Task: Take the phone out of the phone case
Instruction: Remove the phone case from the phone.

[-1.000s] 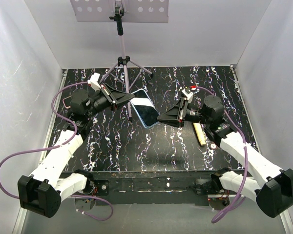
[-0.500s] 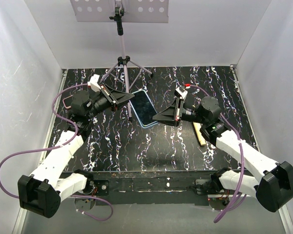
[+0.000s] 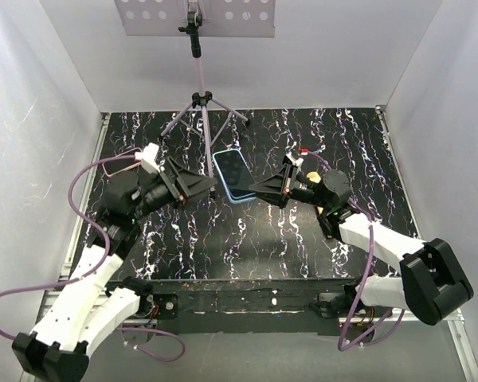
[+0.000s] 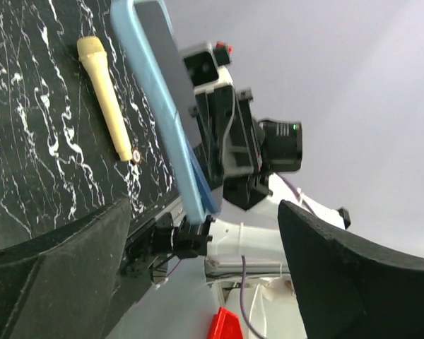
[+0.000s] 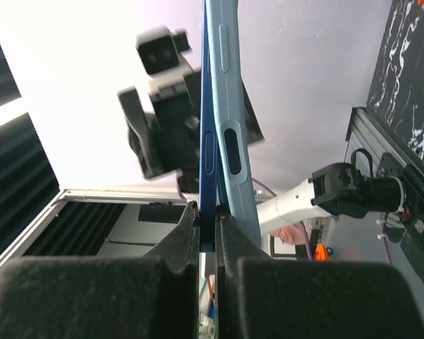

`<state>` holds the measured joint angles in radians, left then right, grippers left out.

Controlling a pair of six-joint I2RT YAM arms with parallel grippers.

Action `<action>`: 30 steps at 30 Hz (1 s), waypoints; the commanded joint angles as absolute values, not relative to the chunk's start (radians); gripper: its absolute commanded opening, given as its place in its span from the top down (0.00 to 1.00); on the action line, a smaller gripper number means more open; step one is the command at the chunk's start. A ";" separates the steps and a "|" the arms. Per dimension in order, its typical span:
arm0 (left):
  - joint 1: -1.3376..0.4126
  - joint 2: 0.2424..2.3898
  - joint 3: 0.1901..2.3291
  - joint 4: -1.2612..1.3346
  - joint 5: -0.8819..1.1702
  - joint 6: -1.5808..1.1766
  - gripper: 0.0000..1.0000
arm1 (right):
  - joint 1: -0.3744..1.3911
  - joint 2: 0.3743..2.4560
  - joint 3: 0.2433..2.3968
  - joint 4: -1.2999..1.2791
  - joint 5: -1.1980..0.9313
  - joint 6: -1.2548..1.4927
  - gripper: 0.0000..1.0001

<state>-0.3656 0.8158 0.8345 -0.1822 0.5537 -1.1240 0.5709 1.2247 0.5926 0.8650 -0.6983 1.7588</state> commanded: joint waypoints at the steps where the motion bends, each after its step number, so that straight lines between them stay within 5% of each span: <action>1: -0.441 0.746 0.704 -0.148 0.534 -1.213 0.21 | 0.555 1.249 0.612 1.115 -0.652 1.825 0.99; 10: -0.621 0.801 0.678 -0.009 0.445 -1.246 0.42 | 0.557 1.325 0.612 1.247 -0.627 1.893 0.99; 30: -0.621 0.882 0.701 0.043 0.367 -1.275 0.44 | 0.563 1.249 0.589 1.161 -0.621 1.845 0.99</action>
